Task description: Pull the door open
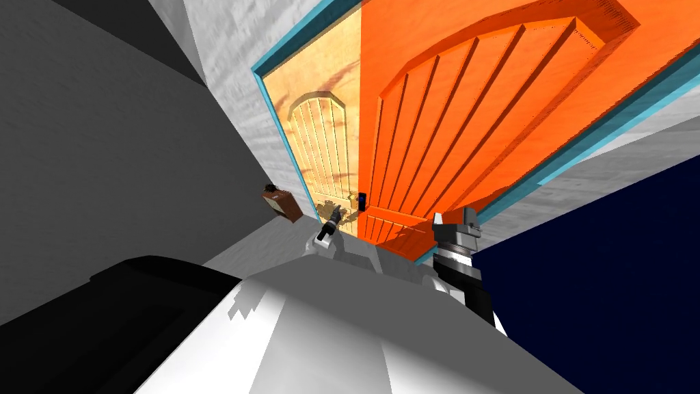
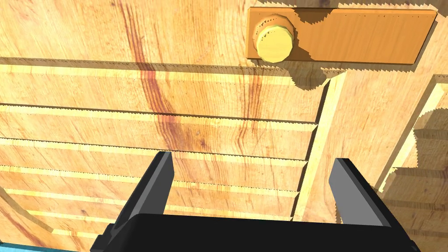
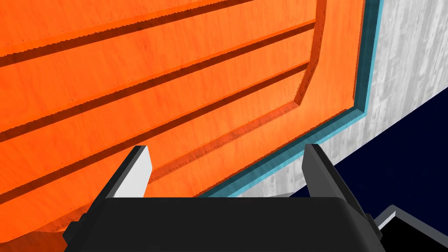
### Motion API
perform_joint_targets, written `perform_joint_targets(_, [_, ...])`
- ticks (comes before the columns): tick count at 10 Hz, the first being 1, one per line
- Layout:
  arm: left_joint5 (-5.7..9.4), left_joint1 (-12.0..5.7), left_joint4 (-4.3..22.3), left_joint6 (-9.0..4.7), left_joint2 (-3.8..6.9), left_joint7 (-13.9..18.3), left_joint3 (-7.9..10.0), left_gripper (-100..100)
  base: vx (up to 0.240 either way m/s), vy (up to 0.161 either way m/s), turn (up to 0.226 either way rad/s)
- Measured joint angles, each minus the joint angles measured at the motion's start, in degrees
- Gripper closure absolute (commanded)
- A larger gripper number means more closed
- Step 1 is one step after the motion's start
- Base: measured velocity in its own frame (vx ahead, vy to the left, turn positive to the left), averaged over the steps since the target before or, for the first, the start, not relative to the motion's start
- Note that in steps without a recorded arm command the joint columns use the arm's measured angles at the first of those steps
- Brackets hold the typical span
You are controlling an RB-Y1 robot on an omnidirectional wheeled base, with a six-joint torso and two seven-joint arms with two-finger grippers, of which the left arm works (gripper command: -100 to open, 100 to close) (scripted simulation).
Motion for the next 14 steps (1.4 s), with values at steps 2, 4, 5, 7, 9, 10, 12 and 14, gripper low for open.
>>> perform_joint_targets(2, [0.12, -1.25, 2.45, -0.03, 0.38, 0.3, -0.49, -100, 0.148, 0.027, -0.075])
perform_joint_targets(4, [0.17, -2.21, 4.11, 0.13, 0.55, 0.41, -0.95, -100, 0.153, -0.012, -0.069])
perform_joint_targets(5, [0.2, -2.78, 5.14, 0.08, 0.63, 0.5, -1.18, -100, 0.071, -0.015, -0.012])
perform_joint_targets(7, [0.47, -3.42, 7.12, -0.33, 1.18, 0.54, -0.13, -100, -0.073, 0.044, -0.01])
perform_joint_targets(9, [0.94, -2.64, 8.73, -0.91, 2.44, 0.54, 2.04, -100, -0.102, 0.066, -0.043])
perform_joint_targets(10, [1.3, -2.02, 8.92, -0.9, 3.49, 0.73, 3.09, -100, -0.072, 0.054, -0.053])
perform_joint_targets(12, [1.76, -2.03, 10.41, -0.73, 4.44, 0.64, 5.22, -100, -0.037, 0.024, -0.058])
perform_joint_targets(14, [2.25, -2.29, 11.82, -0.76, 5.47, 0.7, 7.17, -100, -0.012, 0.013, -0.077])
